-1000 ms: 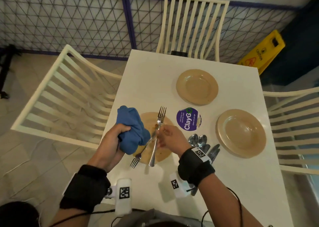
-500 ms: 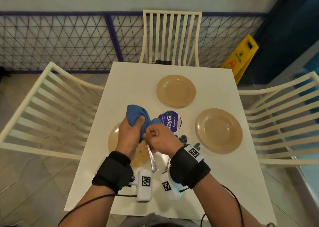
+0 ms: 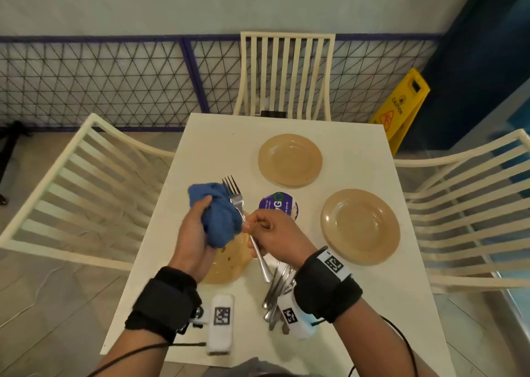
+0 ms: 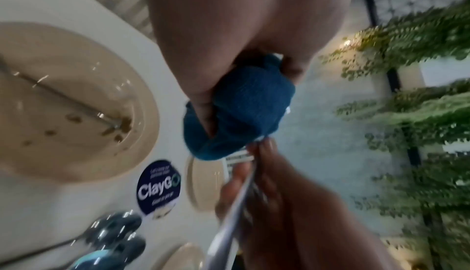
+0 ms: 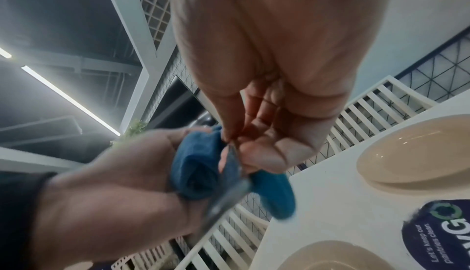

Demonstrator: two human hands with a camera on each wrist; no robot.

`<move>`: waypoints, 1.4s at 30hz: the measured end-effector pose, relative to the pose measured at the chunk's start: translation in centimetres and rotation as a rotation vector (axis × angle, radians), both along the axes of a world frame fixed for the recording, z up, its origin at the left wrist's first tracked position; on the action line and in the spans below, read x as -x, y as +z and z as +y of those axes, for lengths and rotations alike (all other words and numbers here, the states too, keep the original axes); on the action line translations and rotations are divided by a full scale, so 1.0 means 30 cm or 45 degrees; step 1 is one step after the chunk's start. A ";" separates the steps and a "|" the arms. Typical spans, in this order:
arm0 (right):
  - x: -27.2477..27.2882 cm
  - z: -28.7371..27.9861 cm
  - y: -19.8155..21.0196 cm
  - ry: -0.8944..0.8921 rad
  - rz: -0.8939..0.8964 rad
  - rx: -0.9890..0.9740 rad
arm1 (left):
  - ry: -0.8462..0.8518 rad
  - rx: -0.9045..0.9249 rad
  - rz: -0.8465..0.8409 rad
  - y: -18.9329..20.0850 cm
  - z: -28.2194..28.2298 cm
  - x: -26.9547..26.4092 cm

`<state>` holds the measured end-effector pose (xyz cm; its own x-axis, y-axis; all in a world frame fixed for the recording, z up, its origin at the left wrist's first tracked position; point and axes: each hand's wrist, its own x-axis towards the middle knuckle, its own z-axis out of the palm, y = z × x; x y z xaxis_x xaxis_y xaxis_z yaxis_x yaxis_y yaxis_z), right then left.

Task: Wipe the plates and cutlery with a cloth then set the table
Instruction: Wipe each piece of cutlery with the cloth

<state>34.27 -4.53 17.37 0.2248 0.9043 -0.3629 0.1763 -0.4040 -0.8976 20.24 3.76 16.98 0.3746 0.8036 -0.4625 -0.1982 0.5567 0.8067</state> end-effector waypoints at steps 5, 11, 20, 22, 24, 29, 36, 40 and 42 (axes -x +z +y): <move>0.018 0.030 -0.024 0.216 -0.268 0.038 | -0.103 -0.126 0.258 -0.045 -0.072 -0.044; -0.087 0.031 -0.002 -0.100 -0.432 -0.064 | -0.255 -0.431 0.415 -0.022 -0.050 -0.013; -0.121 0.107 0.019 -0.369 -0.131 -0.334 | -0.465 -0.400 0.447 -0.010 -0.117 -0.053; -0.172 0.103 0.050 -0.379 -0.094 -0.333 | -0.530 -0.416 0.493 -0.036 -0.145 -0.043; -0.196 0.086 0.069 -0.323 -0.050 -0.310 | -0.512 -0.379 0.493 -0.044 -0.155 -0.039; -0.140 0.018 0.003 -0.174 -0.112 -0.248 | -0.507 -0.440 0.453 0.004 -0.128 -0.065; -0.236 0.015 0.023 -0.609 -0.111 -0.324 | -0.734 -0.555 0.538 0.019 -0.182 -0.051; -0.212 -0.012 0.018 -0.576 -0.117 -0.301 | -0.724 -0.579 0.574 0.030 -0.172 -0.080; -0.155 -0.015 0.006 -0.467 -0.165 -0.284 | -0.636 -0.554 0.582 0.041 -0.165 -0.109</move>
<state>38.91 -4.97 17.55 0.5759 0.8093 -0.1156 0.1746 -0.2599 -0.9497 23.51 -1.20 18.22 0.5864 0.7346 -0.3412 0.3935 0.1097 0.9127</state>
